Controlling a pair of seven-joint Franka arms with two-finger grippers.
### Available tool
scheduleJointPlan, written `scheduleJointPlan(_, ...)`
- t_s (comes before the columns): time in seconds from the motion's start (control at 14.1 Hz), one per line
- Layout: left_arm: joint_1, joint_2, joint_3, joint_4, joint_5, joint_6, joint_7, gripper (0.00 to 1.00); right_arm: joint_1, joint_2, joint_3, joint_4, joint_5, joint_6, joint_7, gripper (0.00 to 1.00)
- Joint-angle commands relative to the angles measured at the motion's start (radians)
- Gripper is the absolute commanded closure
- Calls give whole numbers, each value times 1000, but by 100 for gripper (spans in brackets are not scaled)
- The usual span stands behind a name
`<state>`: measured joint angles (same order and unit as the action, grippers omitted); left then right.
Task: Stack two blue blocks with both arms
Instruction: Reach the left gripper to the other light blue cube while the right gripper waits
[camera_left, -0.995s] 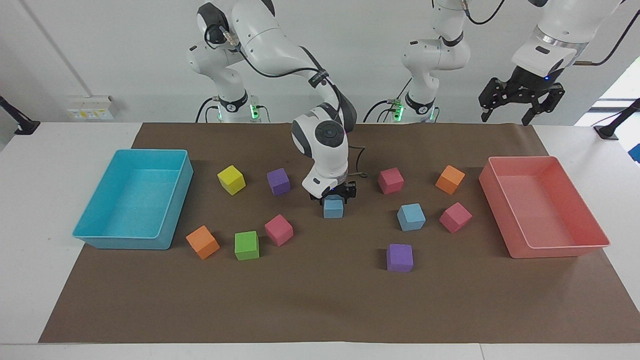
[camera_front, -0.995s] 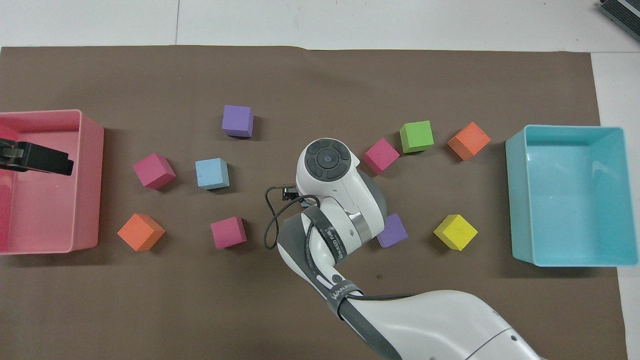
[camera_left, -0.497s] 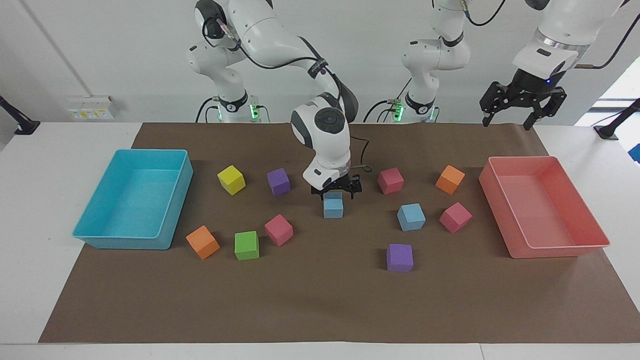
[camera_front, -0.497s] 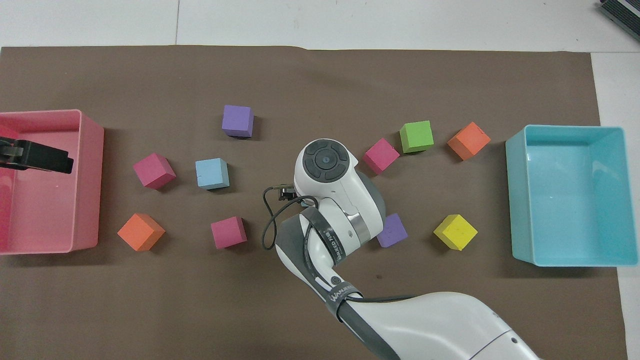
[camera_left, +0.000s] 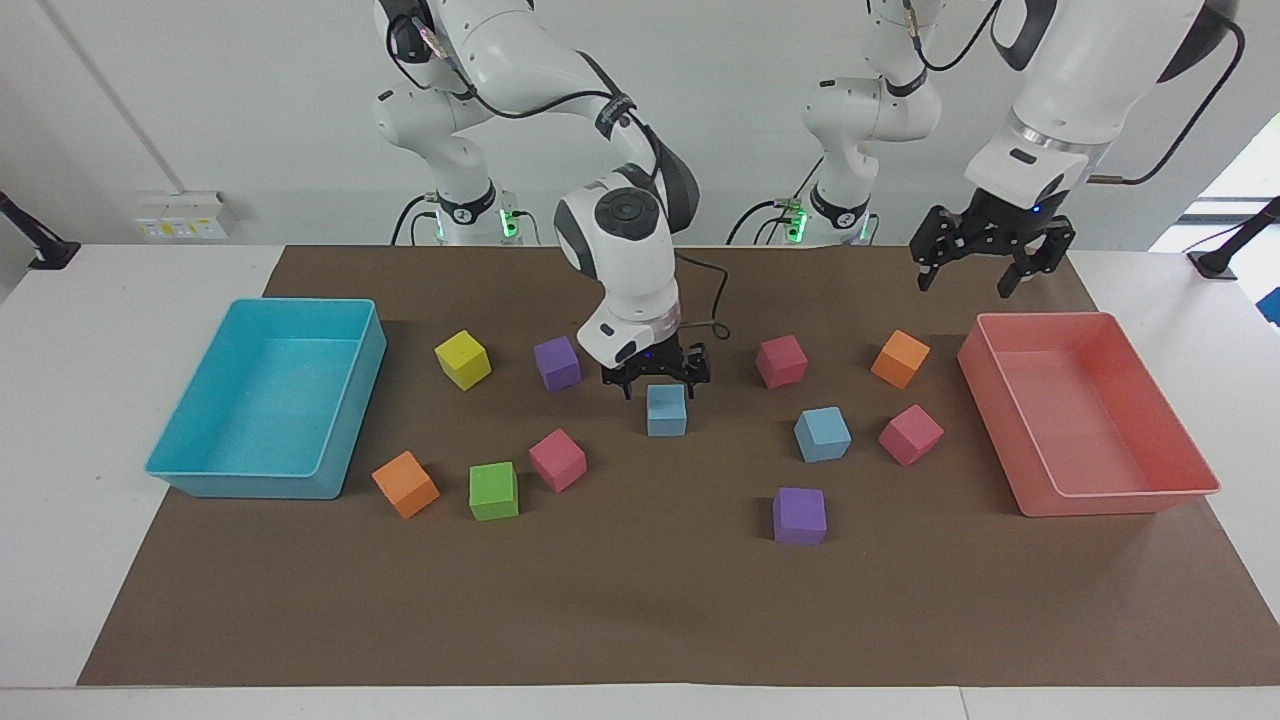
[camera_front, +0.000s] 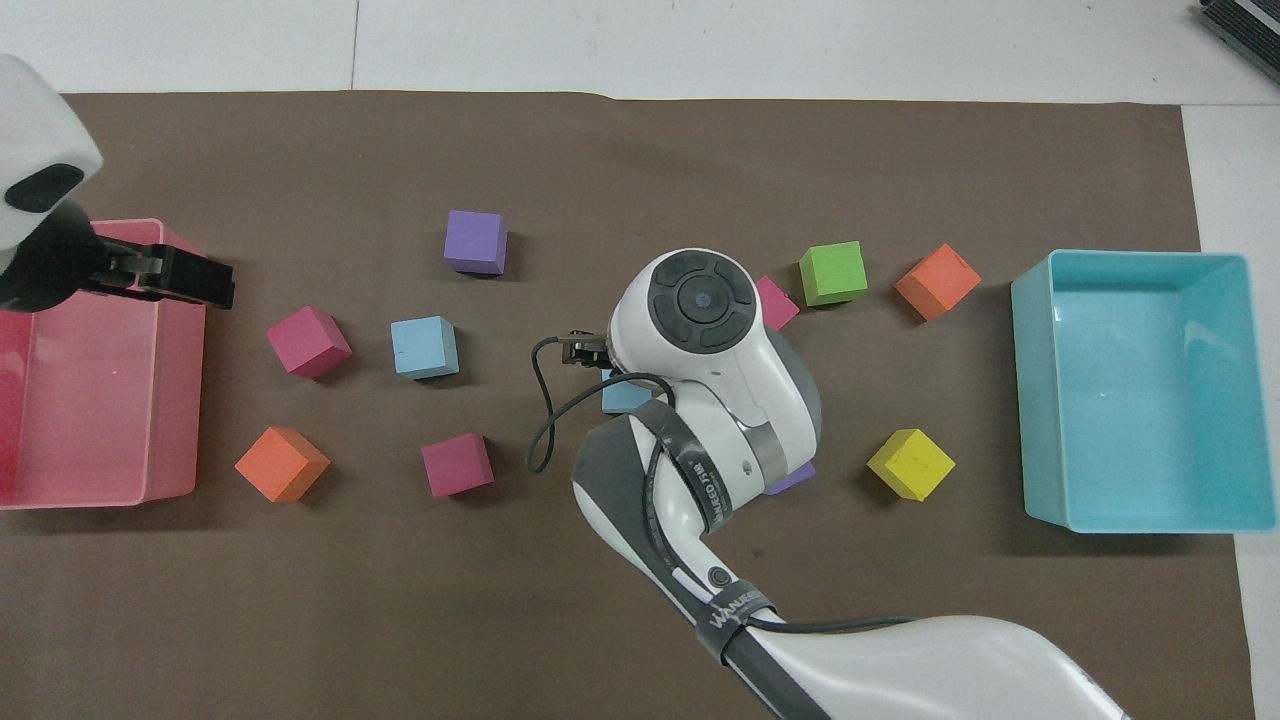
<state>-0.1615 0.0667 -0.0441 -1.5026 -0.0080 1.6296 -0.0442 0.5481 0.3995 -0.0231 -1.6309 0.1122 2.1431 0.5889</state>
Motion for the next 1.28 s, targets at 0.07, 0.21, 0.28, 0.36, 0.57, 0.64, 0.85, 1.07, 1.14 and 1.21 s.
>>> scheduleJointPlan(0.07,-20,-15,10,-149,20,134,-52,0,-60,-25,11,-26,110,-17,-115,0)
scheduleJointPlan(0.21,-18,-15,10,-221,20,217,-59,0,-95,-27,12,-40,164,-15,-184,21)
scheduleJointPlan(0.28,-20,-13,10,-258,20,255,-66,0,-108,-33,12,-59,199,-12,-231,32)
scheduleJointPlan(0.36,-20,-10,10,-293,20,298,-78,0,-123,-45,12,-88,233,-3,-275,40)
scheduleJointPlan(0.57,-27,-1,9,-376,20,410,-111,0,-157,-79,11,-173,319,23,-394,71)
scheduleJointPlan(0.64,-48,11,10,-393,20,433,-129,0,-168,-86,11,-200,343,38,-417,81)
scheduleJointPlan(0.85,-93,73,10,-427,20,554,-262,0,-177,-97,9,-236,414,47,-474,100)
scheduleJointPlan(1.07,-110,125,10,-433,20,613,-276,0,-186,-94,9,-257,510,47,-553,100)
scheduleJointPlan(1.14,-112,142,10,-436,20,630,-287,0,-203,-93,11,-273,562,40,-639,100)
scheduleJointPlan(1.21,-118,151,10,-439,20,648,-298,0,-215,-93,9,-300,633,41,-705,100)
